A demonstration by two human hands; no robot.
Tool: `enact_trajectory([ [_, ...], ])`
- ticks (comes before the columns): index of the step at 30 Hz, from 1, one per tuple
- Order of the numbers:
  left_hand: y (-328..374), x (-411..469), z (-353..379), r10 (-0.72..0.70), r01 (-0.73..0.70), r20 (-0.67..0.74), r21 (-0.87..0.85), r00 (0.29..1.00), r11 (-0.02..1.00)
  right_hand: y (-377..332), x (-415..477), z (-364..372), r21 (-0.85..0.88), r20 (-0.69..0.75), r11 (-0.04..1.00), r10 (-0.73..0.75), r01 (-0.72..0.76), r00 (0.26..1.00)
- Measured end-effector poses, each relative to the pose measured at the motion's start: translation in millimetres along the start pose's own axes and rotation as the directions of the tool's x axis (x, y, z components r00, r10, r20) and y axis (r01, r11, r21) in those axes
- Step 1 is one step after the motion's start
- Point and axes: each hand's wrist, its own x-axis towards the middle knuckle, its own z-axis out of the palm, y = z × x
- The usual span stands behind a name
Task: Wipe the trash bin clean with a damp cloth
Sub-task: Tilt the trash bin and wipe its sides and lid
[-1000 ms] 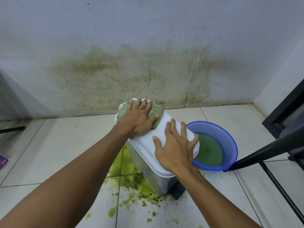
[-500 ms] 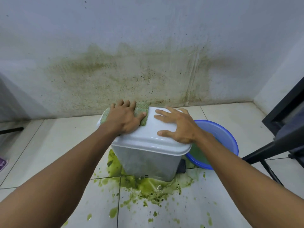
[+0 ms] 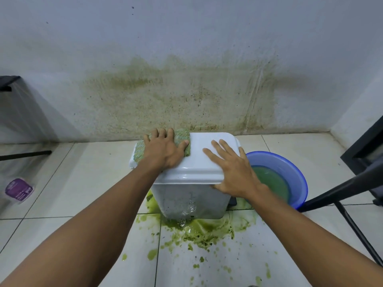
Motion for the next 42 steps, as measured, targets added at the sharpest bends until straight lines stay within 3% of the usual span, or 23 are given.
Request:
enact_trajectory([
  [6,5,0,-7,-0.009,0.011,0.067,-0.026,0.998,1.000,4,-5,4,-0.070,-0.083,0.995,-0.074,0.068,0.994],
  [12,3,-15,-12,0.014,-0.012,0.084,-0.030,0.996,0.999,13,-13,-3,0.018,-0.078,0.995,-0.098,0.100,0.992],
  [18,-1,-1,-24,0.032,-0.013,0.105,-0.179,0.994,0.984,30,21,-30,0.215,0.030,0.977,-0.016,0.009,0.999],
  [22,-10,3,-17,0.016,-0.006,0.041,-0.235,0.999,0.972,38,29,-15,0.338,-0.094,0.937,0.123,-0.085,0.988],
  [24,-13,6,-14,0.006,-0.009,-0.012,-0.238,1.000,0.971,42,31,-6,0.448,-0.141,0.892,0.128,-0.052,0.982],
  [28,-19,26,-16,-0.016,0.011,-0.015,-0.290,1.000,0.957,38,49,-7,0.529,-0.117,0.842,0.193,-0.104,0.974],
  [32,-21,46,-23,-0.017,0.035,0.061,-0.311,0.998,0.950,38,61,-4,0.482,-0.099,0.866,0.207,-0.135,0.973],
  [36,-13,59,-28,0.031,0.022,0.157,-0.324,0.987,0.946,42,55,8,0.490,-0.180,0.856,0.281,-0.161,0.943],
  [42,-12,67,-30,0.031,0.035,0.193,-0.332,0.981,0.943,43,60,2,0.529,-0.164,0.831,0.299,-0.172,0.940],
])
